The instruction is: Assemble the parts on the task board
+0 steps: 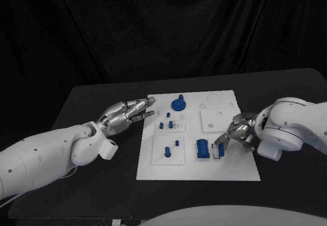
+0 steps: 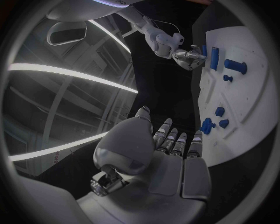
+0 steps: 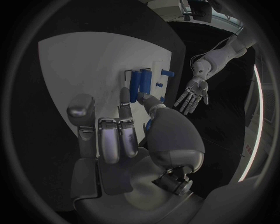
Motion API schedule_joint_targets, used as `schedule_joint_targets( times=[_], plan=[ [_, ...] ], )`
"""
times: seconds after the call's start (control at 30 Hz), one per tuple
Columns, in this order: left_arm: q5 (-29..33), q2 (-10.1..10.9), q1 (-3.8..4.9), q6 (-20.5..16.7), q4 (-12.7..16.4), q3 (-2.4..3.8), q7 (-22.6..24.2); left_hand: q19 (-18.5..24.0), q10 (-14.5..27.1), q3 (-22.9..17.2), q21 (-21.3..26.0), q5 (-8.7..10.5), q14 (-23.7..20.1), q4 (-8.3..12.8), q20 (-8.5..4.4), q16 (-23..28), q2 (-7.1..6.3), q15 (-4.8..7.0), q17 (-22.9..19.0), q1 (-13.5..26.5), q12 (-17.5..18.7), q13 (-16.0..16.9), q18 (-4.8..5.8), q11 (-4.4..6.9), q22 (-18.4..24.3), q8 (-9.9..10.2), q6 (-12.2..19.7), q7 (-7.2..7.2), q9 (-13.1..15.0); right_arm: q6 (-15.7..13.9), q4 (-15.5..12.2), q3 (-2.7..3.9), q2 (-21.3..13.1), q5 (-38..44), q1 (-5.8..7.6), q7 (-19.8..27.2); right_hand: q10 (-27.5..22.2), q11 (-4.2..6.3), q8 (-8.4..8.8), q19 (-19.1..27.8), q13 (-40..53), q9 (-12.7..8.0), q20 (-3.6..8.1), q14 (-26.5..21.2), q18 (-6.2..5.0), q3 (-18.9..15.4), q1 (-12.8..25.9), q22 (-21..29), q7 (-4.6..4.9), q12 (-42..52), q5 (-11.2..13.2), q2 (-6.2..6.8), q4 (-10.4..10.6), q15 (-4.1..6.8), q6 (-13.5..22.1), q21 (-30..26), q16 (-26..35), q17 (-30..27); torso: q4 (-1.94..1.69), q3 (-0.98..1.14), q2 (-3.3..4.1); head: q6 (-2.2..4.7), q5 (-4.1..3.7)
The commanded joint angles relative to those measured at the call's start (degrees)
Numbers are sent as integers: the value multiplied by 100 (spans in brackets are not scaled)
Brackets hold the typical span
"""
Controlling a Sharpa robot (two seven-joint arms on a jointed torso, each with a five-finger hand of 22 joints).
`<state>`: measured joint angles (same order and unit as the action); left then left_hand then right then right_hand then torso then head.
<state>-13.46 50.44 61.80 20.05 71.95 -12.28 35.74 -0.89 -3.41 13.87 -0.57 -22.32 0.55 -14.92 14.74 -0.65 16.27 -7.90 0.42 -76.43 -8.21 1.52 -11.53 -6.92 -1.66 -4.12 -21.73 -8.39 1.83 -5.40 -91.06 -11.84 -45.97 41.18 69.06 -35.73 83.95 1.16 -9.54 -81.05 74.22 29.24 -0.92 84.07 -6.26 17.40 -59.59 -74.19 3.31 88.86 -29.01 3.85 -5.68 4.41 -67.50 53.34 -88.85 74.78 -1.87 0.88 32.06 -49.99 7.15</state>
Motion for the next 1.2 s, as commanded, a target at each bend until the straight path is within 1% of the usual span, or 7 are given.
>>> schedule_joint_targets(
  times=[0.03, 0.47, 0.83, 0.97, 1.03, 1.07, 1.2],
  plan=[
    [30, 1, -10, 93, 10, 5, 41, -31, 27, -234, -43, -83, 32, 29, 4, -12, 3, -19, -1, -85, -98, 9, 115, -42, -68, -74, -45, 0, 85, -282, 7, 2, 16, 17, -29, 8, 605, 80, -32, 37, 1578, 39, -8, 561, -36, 1003, -70, -696, -86, 114, -193, -38, -225, 94, 361, -159, -16, 1395, 0, 0, 1, -1, 0],
    [30, -11, -30, 124, 2, 5, 24, -32, 27, -237, -44, -84, 32, 36, 3, -13, -1, -21, -1, -91, -98, 8, 115, -47, -71, -75, -44, -4, 84, -219, 13, 2, 80, 265, -78, -5, 605, 66, -68, 60, 1578, 69, -20, 560, -41, 987, 8, -688, -75, 114, 4, -36, -184, 81, 454, -202, -13, 1391, 1, 0, 0, -1, 7],
    [30, -8, -80, 130, 1, 6, 22, -32, 28, -239, -44, -85, 31, 39, 4, -12, -3, -23, -1, -94, -95, 8, 116, -49, -71, -76, -47, -6, 85, -105, 63, 1, 143, 307, -110, -22, 605, 66, -84, 56, 1578, 75, -23, 563, -39, 976, 42, -691, -77, 114, 74, -35, -161, 80, 471, -188, -21, 1401, 0, 0, 1, -1, -1],
    [30, -7, -97, 117, -1, 6, 52, -33, 29, -240, -45, -87, 31, 42, 4, -12, -4, -24, -1, -97, -94, 7, 116, -50, -72, -76, -46, -8, 84, -12, 81, 1, 164, 408, -118, -37, 605, 61, -87, 48, 1578, 65, -28, 563, -36, 943, 113, -693, -71, 114, 281, -23, -113, 76, 527, -179, -20, 1401, 2, 0, -1, -1, 11],
    [30, -5, -103, 114, 1, 6, 60, -33, 29, -240, -45, -87, 31, 42, 4, -12, -4, -24, -1, -97, -94, 7, 116, -50, -72, -76, -46, -8, 84, 15, 88, 1, 171, 444, -124, -42, 605, 61, -89, 48, 1578, 62, -28, 563, -37, 938, 122, -692, -71, 114, 321, -21, -106, 75, 533, -182, -20, 1400, 3, 0, -1, -1, 10],
    [30, -3, -105, 113, 2, 6, 61, -33, 30, -243, -45, -89, 31, 47, 5, -12, -5, -24, -1, -101, -91, 7, 116, -51, -73, -77, -47, -8, 85, 25, 91, 1, 174, 458, -126, -43, 605, 59, -95, 44, 1578, 55, -30, 562, -36, 915, 165, -693, -70, 114, 438, -20, -67, 73, 538, -178, -19, 1399, 2, 0, -1, -1, 10],
    [30, 4, -113, 110, 3, 6, 65, -33, 30, -243, -45, -89, 31, 47, 5, -12, -5, -24, -1, -101, -91, 7, 116, -51, -73, -77, -47, -8, 85, 59, 105, 1, 183, 492, -133, -49, 605, 59, -102, 42, 1578, 43, -32, 562, -38, 890, 206, -691, -72, 114, 559, -13, -27, 72, 542, -188, -18, 1397, 1, 0, 0, -1, 19]
  ],
)
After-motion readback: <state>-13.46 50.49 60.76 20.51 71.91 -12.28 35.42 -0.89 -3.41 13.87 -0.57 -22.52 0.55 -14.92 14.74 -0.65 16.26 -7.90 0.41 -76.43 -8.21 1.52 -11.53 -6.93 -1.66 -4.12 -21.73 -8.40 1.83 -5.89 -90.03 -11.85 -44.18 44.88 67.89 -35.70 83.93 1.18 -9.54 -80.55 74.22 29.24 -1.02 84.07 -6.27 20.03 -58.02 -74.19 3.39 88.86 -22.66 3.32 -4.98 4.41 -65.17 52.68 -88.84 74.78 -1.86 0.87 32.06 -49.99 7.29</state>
